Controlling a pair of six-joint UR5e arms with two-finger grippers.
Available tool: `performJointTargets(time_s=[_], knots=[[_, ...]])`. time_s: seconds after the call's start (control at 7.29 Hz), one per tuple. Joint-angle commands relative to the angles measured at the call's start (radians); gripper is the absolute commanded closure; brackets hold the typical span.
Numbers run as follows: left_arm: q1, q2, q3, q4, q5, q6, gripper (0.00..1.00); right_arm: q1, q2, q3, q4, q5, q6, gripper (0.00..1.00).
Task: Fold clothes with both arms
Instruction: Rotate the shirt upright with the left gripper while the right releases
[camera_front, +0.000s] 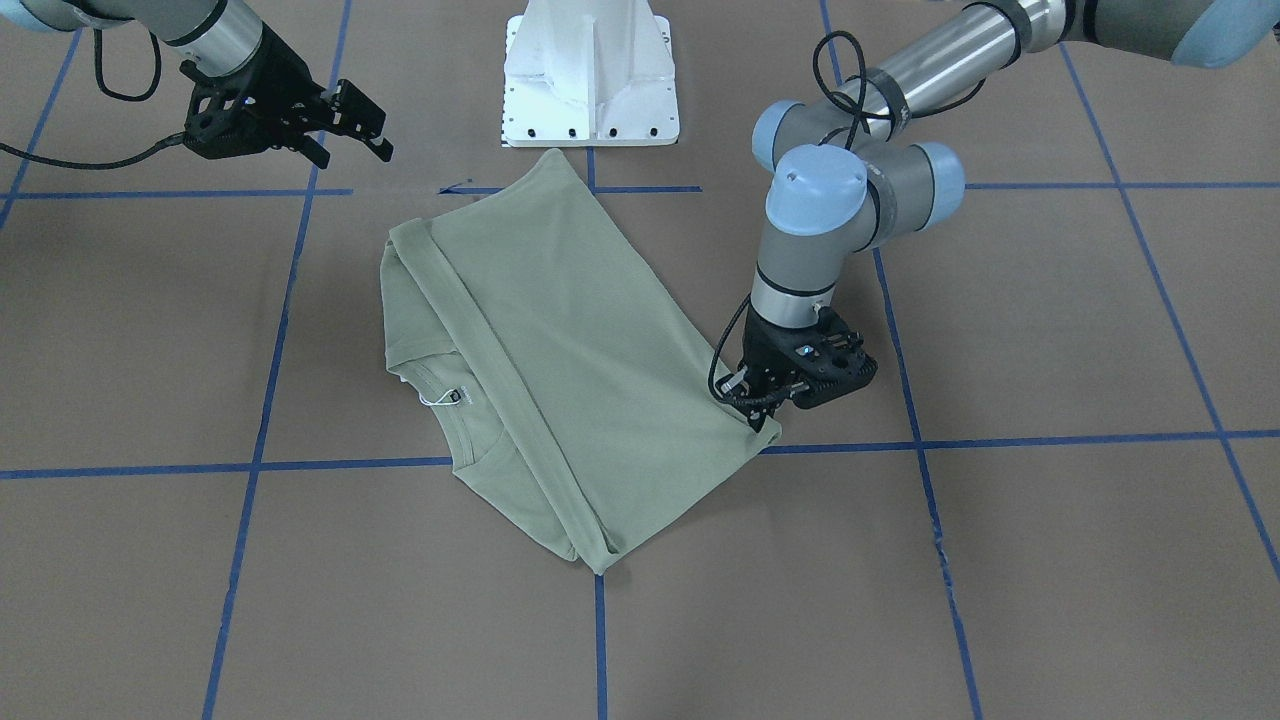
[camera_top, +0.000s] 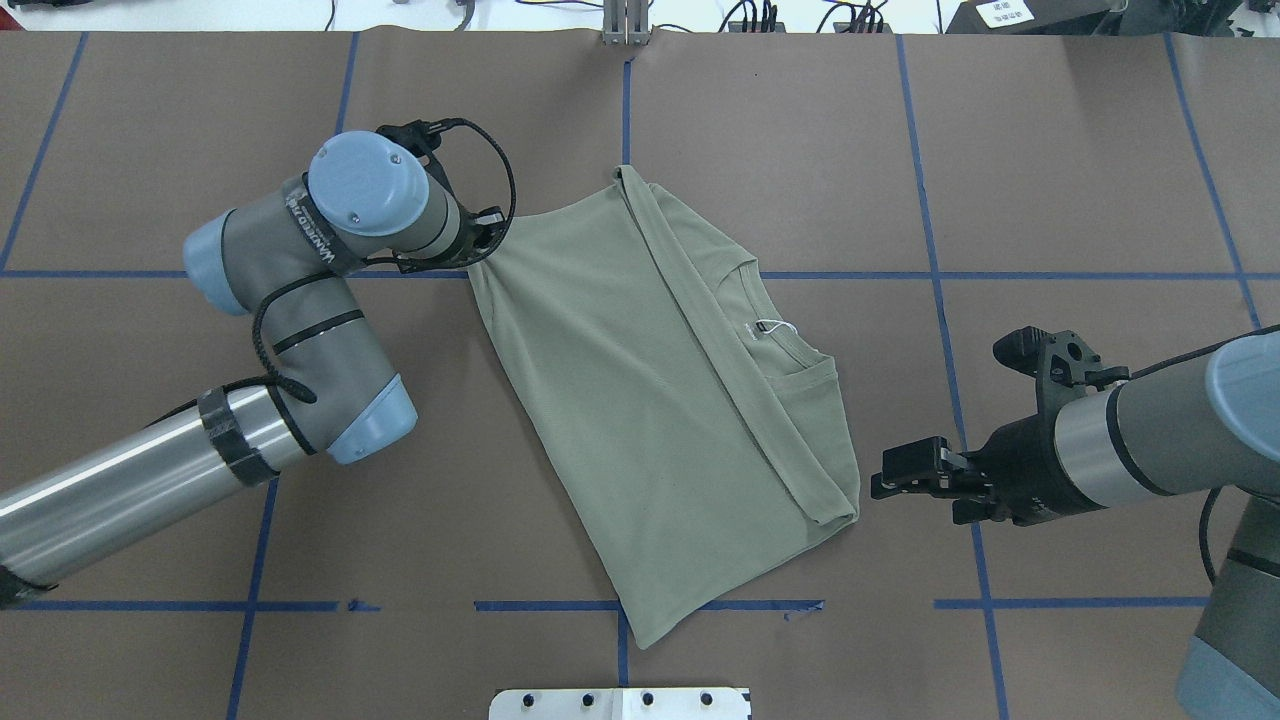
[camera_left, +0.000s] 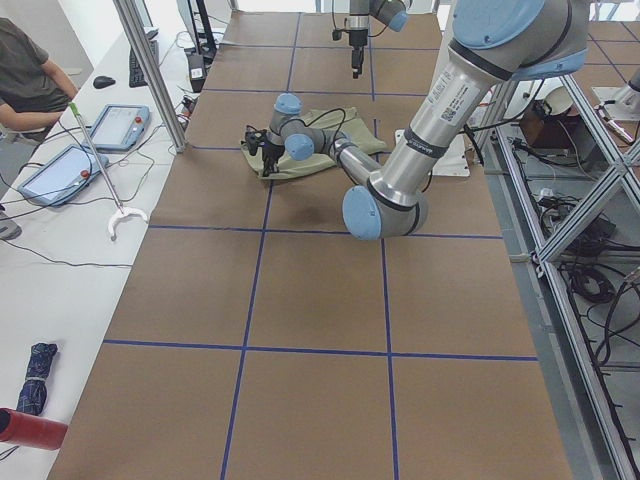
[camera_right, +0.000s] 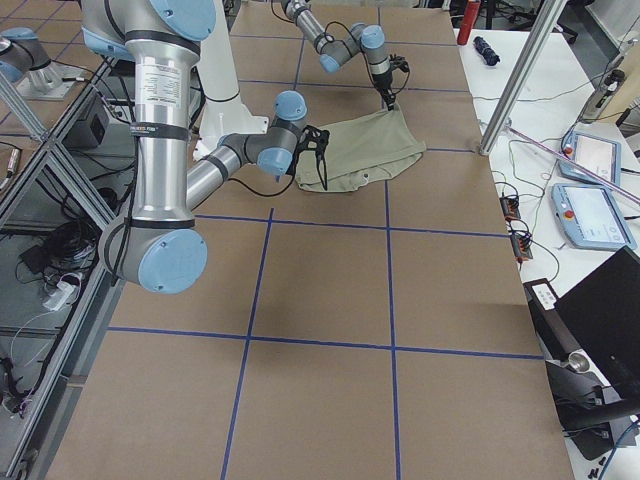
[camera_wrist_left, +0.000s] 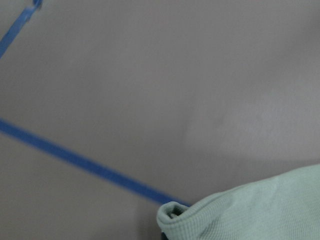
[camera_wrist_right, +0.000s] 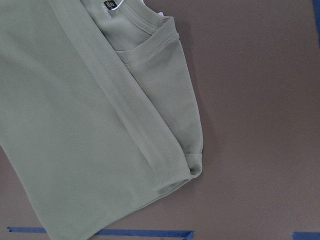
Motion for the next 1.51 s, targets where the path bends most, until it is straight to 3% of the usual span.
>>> performJointTargets(time_s=[0.0,0.27,0.41,0.55,0.69,0.96,1.1,1.37], knots=[[-0.027,-0.137,0.234,-0.14,0.051,0.059,1.0,-0.003,0.0,-0.001,0.0,-0.013,0.0,0.0],[-0.013,-0.327,0.552,-0.35,0.119,0.058,1.0,-0.003,0.0,-0.006,0.0,-0.018,0.0,0.0],[-0.013,-0.325,0.561,-0.369,0.128,0.06,1.0,-0.003,0.0,-0.007,0.0,-0.035,-0.002,0.0],[-0.017,-0.323,0.561,-0.369,0.129,0.075,0.54,-0.007,0.0,-0.01,-0.002,-0.068,-0.002,0.0],[-0.027,-0.32,0.561,-0.369,0.13,0.168,0.01,-0.007,0.015,-0.023,-0.002,-0.085,-0.003,0.0],[-0.083,-0.314,0.554,-0.365,0.107,0.251,0.0,-0.01,0.069,-0.047,-0.014,-0.11,-0.015,0.0],[-0.096,-0.274,0.511,-0.349,0.033,0.268,0.0,-0.01,0.107,-0.068,-0.035,-0.118,-0.059,0.0],[-0.093,-0.101,0.265,-0.256,-0.014,0.303,0.0,-0.012,0.245,-0.101,-0.238,-0.145,-0.287,0.0]])
